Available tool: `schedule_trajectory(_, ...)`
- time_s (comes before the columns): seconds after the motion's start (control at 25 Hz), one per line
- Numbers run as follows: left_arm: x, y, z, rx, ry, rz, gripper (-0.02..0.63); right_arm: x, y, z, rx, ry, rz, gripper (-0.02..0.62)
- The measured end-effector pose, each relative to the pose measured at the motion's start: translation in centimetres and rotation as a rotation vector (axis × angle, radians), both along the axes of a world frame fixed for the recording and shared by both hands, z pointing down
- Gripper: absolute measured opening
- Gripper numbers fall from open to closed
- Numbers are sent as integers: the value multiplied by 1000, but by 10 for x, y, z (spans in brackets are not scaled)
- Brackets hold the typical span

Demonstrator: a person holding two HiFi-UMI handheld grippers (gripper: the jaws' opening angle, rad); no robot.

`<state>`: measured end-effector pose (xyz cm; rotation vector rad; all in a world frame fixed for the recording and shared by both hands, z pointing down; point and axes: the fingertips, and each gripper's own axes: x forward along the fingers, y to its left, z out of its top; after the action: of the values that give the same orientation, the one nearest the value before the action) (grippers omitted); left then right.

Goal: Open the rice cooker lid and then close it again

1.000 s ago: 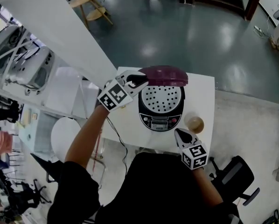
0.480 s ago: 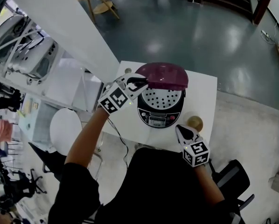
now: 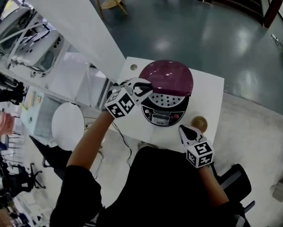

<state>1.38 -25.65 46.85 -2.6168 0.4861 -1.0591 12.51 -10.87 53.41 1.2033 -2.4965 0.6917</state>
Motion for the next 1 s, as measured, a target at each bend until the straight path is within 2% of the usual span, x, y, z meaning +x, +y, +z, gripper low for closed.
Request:
schedule_trajectory(0.52,-4,23,38,-67,-54,11,67,-2,4,8,-14,-14,-2,0)
schedule_trajectory(0.8,-7,29,53,-152,-25,-5,77,-7,8,10,-22,-17,-12,0)
schedule_trajectory(1.0,-7,35,68,-176,-79,21,77,-6,7,12,-23,-22,-2,2)
